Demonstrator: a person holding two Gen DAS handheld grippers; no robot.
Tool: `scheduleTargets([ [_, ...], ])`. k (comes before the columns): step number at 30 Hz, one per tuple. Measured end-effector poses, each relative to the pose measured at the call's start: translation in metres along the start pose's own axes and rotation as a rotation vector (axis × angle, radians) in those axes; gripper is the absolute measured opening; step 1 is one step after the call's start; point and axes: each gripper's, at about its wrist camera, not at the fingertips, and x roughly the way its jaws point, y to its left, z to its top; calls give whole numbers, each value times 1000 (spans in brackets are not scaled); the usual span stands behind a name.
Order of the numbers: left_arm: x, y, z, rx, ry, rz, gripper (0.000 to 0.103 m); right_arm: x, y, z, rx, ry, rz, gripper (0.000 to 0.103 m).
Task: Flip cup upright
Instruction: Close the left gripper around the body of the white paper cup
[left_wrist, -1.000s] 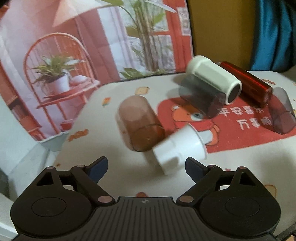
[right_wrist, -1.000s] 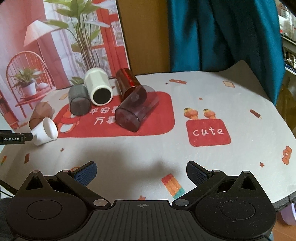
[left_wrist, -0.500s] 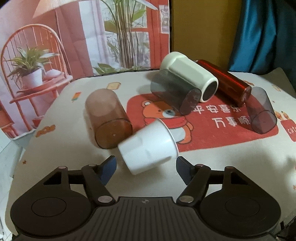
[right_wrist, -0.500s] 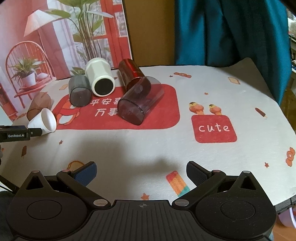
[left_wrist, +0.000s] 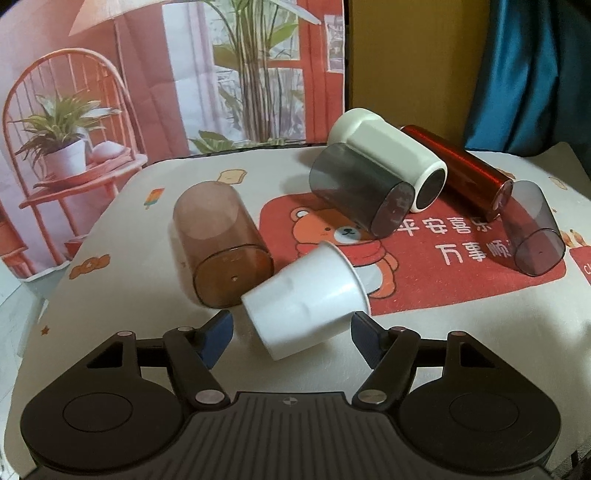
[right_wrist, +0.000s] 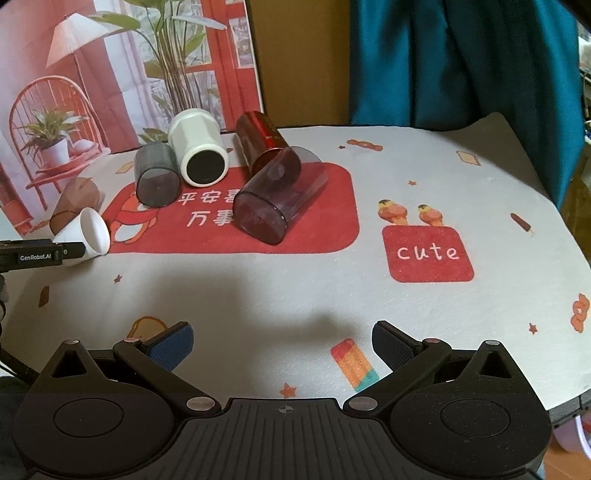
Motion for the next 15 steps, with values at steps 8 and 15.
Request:
scheduleTargets([
  [8,-12,-26,-2,37,-21,-129,68,4,4,0,-12,17,4,103],
  [15,-45,-51,-7,255,-105,-137,72,6,2,0,0,21,0,103],
])
